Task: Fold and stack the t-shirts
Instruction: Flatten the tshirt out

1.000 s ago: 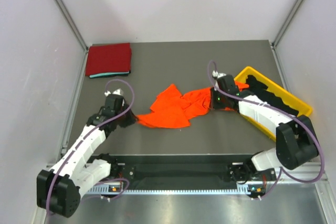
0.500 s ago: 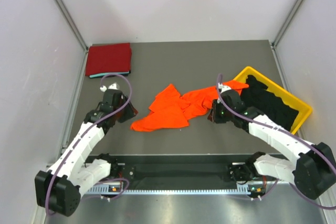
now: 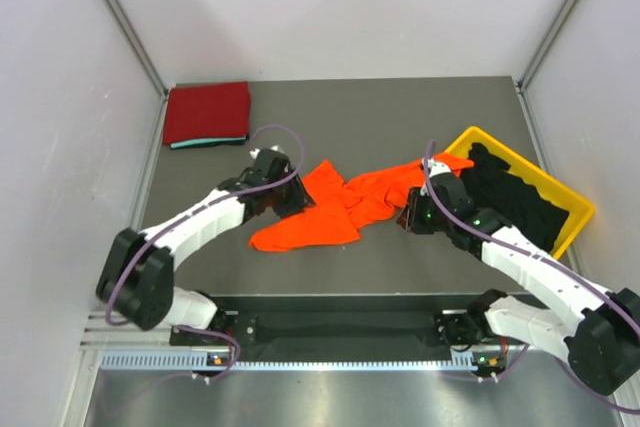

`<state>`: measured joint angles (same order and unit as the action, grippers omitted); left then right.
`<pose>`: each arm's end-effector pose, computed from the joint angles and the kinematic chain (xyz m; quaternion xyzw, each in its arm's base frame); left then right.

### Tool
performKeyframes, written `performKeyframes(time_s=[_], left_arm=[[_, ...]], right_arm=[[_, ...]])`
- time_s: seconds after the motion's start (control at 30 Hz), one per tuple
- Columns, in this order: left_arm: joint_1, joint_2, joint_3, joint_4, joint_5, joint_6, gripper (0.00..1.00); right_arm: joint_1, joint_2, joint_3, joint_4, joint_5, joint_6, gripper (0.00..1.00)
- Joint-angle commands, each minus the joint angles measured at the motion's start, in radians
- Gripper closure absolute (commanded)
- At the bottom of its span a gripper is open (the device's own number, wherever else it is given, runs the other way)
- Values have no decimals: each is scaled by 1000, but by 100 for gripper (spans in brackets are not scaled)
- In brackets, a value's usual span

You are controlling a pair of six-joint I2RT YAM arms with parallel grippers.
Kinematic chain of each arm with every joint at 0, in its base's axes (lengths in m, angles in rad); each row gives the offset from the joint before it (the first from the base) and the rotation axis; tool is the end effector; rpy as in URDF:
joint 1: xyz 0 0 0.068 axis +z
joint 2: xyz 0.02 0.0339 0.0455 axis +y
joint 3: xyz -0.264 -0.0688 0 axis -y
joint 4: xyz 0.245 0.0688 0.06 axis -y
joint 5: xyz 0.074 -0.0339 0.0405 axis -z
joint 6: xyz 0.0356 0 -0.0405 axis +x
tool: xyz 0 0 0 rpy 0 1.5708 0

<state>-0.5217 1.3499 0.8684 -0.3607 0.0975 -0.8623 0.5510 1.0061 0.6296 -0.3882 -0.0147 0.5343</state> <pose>0.2410 -0.1425 0.2292 -0.1411 0.9227 -0.2621 0.2450 0.1767 0.1092 0.2264 -0.0106 0.9198 0.2083 0.3324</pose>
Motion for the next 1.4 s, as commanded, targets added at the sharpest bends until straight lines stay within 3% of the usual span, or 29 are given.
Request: performKeyframes(time_s=[0.0, 0.27, 0.43, 0.5, 0.67, 0.9, 1.37], left_arm=[[-14, 99, 59, 156, 34, -156, 57], [-29, 316, 127, 212, 83, -360, 58], [-31, 365, 132, 288, 126, -397, 57], [-31, 364, 117, 391, 157, -380, 57], [-34, 374, 144, 447, 179, -232, 55], [-60, 440, 291, 217, 104, 99, 54], [-61, 500, 293, 198, 131, 304, 52]], right_arm=[[12, -29, 1, 48, 47, 4, 74], [10, -32, -25, 77, 48, -19, 74], [10, -18, -19, 89, 50, -30, 74], [10, -12, -18, 95, 48, -31, 74], [10, -4, -24, 106, 47, -36, 74], [10, 0, -24, 104, 44, -48, 74], [10, 9, -8, 112, 39, -50, 73]])
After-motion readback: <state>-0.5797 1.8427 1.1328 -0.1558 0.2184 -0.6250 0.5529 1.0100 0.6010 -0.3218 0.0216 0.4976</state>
